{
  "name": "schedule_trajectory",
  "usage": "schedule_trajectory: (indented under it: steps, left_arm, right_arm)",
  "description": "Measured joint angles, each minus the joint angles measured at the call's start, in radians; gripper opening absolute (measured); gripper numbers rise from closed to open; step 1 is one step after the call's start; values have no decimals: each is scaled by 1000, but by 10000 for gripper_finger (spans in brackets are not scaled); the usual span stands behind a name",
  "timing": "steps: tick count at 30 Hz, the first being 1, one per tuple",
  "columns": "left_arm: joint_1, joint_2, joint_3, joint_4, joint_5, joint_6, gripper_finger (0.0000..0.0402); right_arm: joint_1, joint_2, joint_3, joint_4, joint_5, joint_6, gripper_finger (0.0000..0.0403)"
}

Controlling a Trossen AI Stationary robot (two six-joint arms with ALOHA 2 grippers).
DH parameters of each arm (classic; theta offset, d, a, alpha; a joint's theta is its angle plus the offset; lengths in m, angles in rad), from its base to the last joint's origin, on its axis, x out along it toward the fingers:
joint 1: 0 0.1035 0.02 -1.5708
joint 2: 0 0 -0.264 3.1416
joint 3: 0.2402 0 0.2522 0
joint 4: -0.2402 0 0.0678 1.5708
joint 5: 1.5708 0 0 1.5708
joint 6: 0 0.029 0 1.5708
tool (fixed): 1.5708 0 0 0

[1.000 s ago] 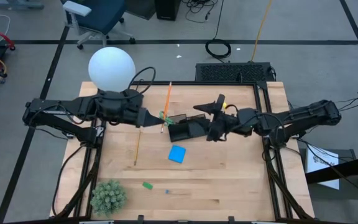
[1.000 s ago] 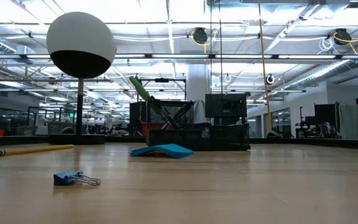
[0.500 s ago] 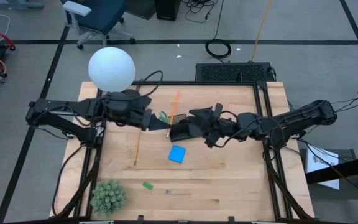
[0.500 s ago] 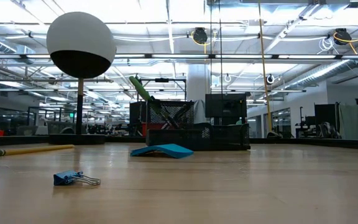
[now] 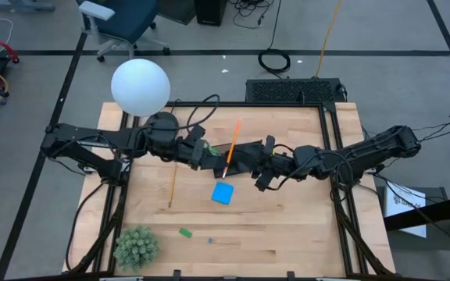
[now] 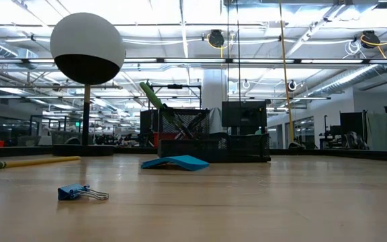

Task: Pick and place office supplies into organizer
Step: Put the orange pencil into the black desk organizer

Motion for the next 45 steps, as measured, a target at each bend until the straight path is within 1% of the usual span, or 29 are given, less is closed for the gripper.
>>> schedule_trajectory:
  steps: [4, 7, 12, 17, 19, 22, 27, 31, 32, 35, 38, 42, 45]
  left_arm:
    - [6, 18, 0, 13, 7, -15, 0]
    - [9, 38, 2, 80, 10, -29, 0]
    - [12, 70, 1, 133, 27, -44, 0]
    - [15, 84, 1, 146, 40, -51, 0]
    - [17, 89, 1, 150, 47, -51, 0]
    - [17, 87, 0, 184, 50, -51, 0]
    - [28, 88, 0, 175, 43, -41, 0]
    - [32, 88, 0, 181, 38, -35, 0]
    - [33, 88, 0, 179, 37, -31, 0]
    - [34, 88, 0, 182, 35, -15, 1]
    - [40, 86, 0, 187, 35, -9, 0]
    - [51, 86, 0, 187, 35, 16, 2]
    - [64, 86, 0, 183, 41, 58, 2]
  right_arm:
    - [0, 0, 0, 1, 0, 0, 217]
    - [0, 0, 0, 1, 0, 4, 217]
    - [-3, 0, 0, 1, -22, 7, 217]
    - [-3, 0, 0, -1, -23, 34, 208]
    - [-3, 0, 0, -3, -23, 54, 195]
    - [-3, 0, 0, -6, -9, 60, 164]
    - [-5, 8, 0, 2, 52, 106, 88]
    - [-11, 11, 0, -1, 59, 187, 20]
    - [-11, 13, 0, -2, 60, 205, 12]
    - [-11, 11, 0, -7, 70, 230, 13]
    - [-11, 13, -1, -11, 111, 279, 9]
    - [-12, 13, -2, -7, 116, 311, 8]
    - [-12, 13, -2, 2, 116, 380, 6]
